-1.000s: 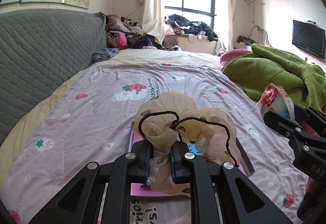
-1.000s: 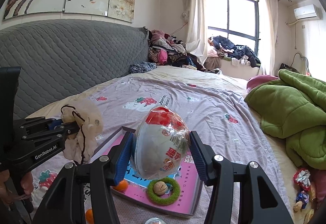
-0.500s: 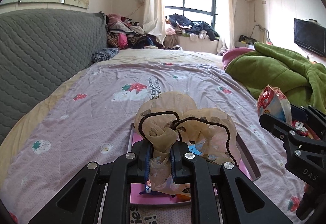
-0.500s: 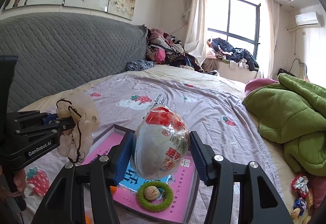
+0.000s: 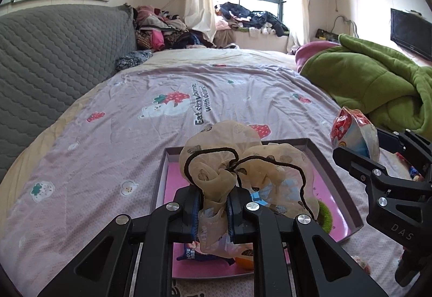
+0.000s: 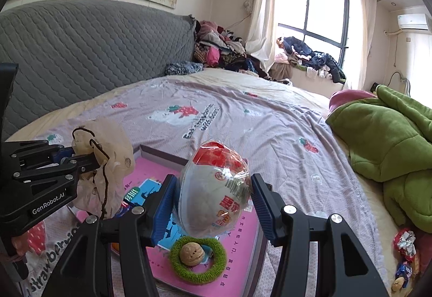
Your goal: Organize objects
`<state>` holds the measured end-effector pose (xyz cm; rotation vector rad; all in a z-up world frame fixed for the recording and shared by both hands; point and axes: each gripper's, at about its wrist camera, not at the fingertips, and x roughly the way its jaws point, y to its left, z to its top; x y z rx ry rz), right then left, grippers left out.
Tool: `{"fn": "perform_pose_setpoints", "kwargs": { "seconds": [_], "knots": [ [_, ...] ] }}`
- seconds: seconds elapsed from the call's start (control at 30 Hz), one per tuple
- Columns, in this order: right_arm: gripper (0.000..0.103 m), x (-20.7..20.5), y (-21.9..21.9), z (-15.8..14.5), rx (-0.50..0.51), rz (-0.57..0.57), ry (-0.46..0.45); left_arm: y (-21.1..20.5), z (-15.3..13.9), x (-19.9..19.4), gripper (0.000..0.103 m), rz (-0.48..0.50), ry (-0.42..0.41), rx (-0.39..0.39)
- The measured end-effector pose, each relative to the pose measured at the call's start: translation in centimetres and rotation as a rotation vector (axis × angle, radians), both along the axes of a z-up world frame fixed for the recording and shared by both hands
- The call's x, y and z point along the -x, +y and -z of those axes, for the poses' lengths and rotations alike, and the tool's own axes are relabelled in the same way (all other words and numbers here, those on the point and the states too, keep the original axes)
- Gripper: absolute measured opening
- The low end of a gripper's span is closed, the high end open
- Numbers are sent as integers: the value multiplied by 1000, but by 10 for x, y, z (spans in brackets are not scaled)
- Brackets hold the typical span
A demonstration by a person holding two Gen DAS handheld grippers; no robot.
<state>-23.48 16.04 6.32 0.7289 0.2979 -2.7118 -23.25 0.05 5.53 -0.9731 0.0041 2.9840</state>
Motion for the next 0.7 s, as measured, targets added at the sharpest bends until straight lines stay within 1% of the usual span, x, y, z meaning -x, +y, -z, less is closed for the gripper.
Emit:
{"fn": "perform_pose_setpoints", "kwargs": {
  "seconds": [0.4,0.53,0.7],
  "knots": [
    [55,24,-7,38,-47,-8,-89,-4,32,26,17,-9,-99,2],
    [55,33,-3,51,-52,7,-128,-4,43,35,17,-5,-144,0],
    [55,44,5,67,-72,48,-171,-1,53,41,17,0,-164,-1]
  ]
}}
